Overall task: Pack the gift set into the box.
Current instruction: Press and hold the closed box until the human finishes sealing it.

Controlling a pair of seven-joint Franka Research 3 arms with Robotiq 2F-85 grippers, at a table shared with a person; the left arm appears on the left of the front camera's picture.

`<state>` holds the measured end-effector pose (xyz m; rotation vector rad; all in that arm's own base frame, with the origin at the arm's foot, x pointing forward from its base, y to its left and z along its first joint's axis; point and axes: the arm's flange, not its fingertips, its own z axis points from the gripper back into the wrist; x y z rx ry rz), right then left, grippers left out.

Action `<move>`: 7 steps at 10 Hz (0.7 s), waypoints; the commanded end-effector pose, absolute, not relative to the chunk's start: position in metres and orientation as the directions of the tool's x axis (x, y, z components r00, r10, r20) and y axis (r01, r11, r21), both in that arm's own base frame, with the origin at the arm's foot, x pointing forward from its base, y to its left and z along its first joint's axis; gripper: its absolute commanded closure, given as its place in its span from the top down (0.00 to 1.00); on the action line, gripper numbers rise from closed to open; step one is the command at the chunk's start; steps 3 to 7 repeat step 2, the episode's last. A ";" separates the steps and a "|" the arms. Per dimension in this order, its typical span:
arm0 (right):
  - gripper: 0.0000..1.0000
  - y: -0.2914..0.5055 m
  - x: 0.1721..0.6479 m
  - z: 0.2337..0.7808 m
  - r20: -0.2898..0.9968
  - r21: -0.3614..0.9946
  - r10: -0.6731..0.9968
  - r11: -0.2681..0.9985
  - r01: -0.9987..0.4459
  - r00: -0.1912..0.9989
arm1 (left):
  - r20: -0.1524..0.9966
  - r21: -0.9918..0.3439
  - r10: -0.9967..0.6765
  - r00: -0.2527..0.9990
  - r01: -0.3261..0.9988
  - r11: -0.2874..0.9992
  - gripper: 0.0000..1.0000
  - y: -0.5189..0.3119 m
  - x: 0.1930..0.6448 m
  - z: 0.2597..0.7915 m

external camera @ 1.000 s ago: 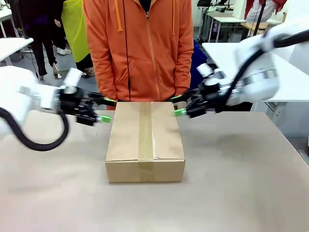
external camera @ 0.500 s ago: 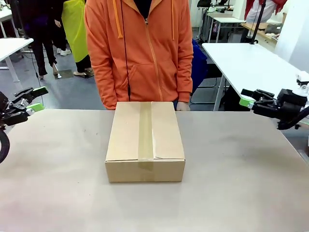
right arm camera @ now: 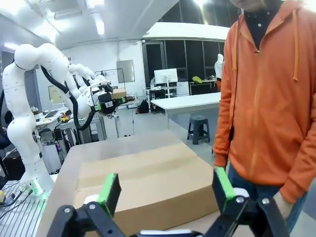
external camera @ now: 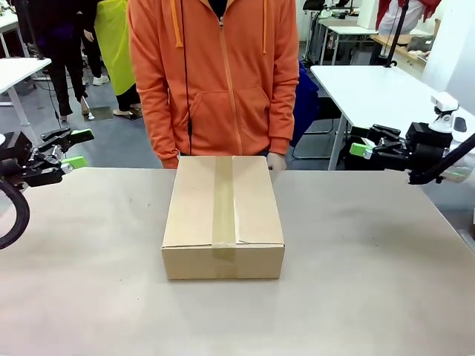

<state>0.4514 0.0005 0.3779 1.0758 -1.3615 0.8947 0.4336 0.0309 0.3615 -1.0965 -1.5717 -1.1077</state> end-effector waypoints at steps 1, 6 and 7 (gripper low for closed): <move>1.00 -0.005 0.451 0.380 0.994 0.091 -0.091 0.296 -0.951 0.066 | 0.964 0.184 0.153 -0.219 0.960 0.210 1.00 0.034 0.430 0.362; 1.00 -0.005 0.451 0.380 0.994 0.091 -0.091 0.296 -0.951 0.066 | 0.964 0.184 0.153 -0.219 0.960 0.210 1.00 0.034 0.430 0.362; 1.00 -0.005 0.451 0.380 0.994 0.091 -0.091 0.296 -0.951 0.066 | 0.964 0.184 0.153 -0.219 0.960 0.210 1.00 0.034 0.430 0.362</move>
